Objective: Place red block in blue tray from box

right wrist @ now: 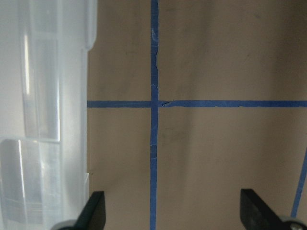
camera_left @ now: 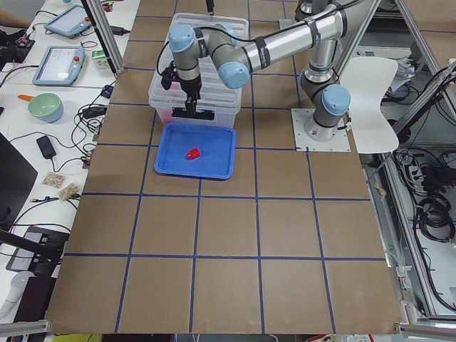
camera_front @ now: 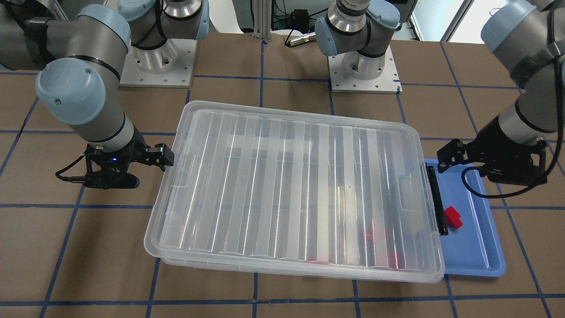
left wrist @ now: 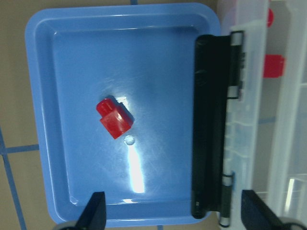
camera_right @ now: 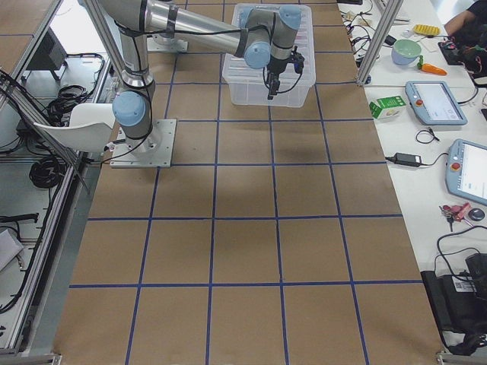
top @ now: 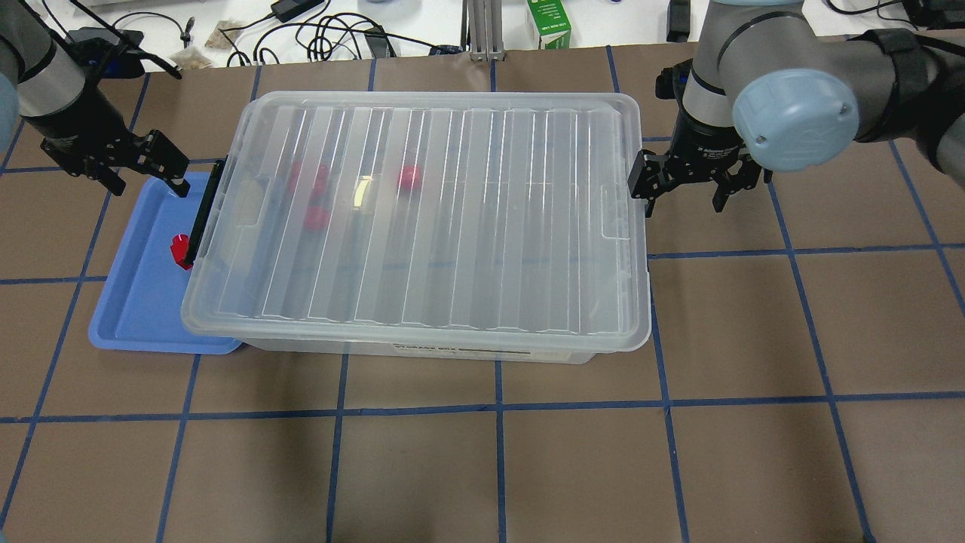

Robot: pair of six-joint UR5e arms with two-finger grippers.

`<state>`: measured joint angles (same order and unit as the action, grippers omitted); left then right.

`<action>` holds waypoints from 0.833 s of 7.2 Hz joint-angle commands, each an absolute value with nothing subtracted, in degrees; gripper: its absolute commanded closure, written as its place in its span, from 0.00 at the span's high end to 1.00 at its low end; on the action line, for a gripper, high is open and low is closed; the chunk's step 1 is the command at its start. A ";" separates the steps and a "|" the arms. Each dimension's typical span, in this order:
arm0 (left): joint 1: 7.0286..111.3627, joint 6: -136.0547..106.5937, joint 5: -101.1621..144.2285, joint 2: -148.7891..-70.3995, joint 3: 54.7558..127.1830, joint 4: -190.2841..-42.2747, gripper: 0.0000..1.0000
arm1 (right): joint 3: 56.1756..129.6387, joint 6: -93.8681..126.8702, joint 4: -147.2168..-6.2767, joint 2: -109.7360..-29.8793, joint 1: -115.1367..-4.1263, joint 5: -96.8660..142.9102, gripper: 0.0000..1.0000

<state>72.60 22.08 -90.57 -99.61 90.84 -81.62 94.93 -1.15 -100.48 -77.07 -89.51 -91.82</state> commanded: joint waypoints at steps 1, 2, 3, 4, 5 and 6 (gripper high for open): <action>82.22 13.65 -91.40 -94.76 90.79 -83.67 1.00 | 93.88 -1.05 -100.55 -77.86 -89.47 -91.84 1.00; 86.09 9.71 -93.84 -93.70 90.97 -85.24 1.00 | 92.21 -1.05 -100.11 -79.35 -89.47 -91.93 1.00; 89.18 6.62 -93.95 -92.39 90.62 -85.51 1.00 | 91.07 -1.05 -96.80 -81.80 -89.39 -91.85 1.00; 90.51 6.51 -93.87 -90.98 90.44 -85.52 1.00 | 90.97 -0.97 -94.68 -85.22 -89.47 -91.58 1.00; 90.70 6.59 -93.69 -90.10 90.61 -85.52 1.00 | 91.05 -0.71 -93.70 -88.12 -89.47 -88.45 1.00; 89.66 6.85 -93.00 -89.91 90.27 -85.34 1.00 | 91.23 -0.44 -90.73 -90.33 -89.47 -88.85 1.00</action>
